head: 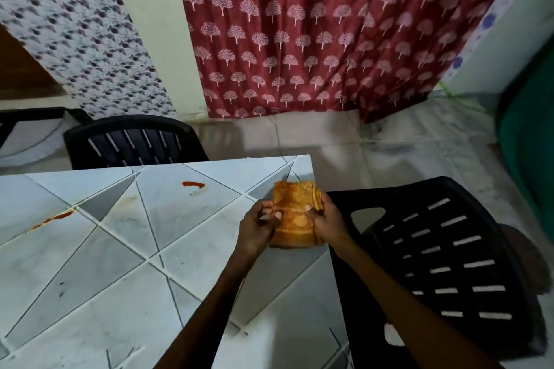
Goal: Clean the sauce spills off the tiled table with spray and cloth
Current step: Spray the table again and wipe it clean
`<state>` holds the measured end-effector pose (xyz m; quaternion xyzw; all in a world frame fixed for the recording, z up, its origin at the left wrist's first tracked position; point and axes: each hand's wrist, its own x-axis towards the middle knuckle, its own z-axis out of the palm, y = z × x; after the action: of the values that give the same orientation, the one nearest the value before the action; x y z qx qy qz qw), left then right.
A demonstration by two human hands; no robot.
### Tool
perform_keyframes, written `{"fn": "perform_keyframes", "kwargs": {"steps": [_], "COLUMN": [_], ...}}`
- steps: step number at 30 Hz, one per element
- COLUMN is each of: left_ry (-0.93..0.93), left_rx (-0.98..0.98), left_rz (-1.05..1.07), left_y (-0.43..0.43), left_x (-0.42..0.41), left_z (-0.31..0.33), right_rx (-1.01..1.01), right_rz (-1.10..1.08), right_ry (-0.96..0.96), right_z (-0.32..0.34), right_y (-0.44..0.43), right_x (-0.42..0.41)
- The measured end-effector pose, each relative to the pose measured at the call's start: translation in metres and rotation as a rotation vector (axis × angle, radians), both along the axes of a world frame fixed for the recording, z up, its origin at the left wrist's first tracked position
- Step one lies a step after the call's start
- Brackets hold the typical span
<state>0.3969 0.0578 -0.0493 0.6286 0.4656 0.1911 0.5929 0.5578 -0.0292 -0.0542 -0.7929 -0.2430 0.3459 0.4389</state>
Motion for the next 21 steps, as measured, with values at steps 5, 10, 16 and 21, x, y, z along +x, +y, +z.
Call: {"fn": "perform_keyframes", "kwargs": {"steps": [5,10,16,21], "left_ry": [-0.019,0.148,0.455,0.567], "left_rx": [0.068,0.193,0.720,0.848], "left_rz": [-0.081,-0.193,-0.270,-0.397], "left_y": [0.064,0.117,0.130,0.134], "left_x": [0.036,0.066,0.041,0.017], "left_z": [-0.013,-0.039,-0.082,-0.107], "right_rx": [-0.040,-0.205,-0.182,-0.282], "right_rz": [-0.044,-0.025,0.140,0.395], "right_ry": [-0.115,-0.230,-0.804,-0.990], "right_z": [-0.012,-0.027,-0.054,-0.090], "right_y": [0.067,0.113,0.119,0.126], "right_x": [0.041,0.072,0.053,0.035]}}
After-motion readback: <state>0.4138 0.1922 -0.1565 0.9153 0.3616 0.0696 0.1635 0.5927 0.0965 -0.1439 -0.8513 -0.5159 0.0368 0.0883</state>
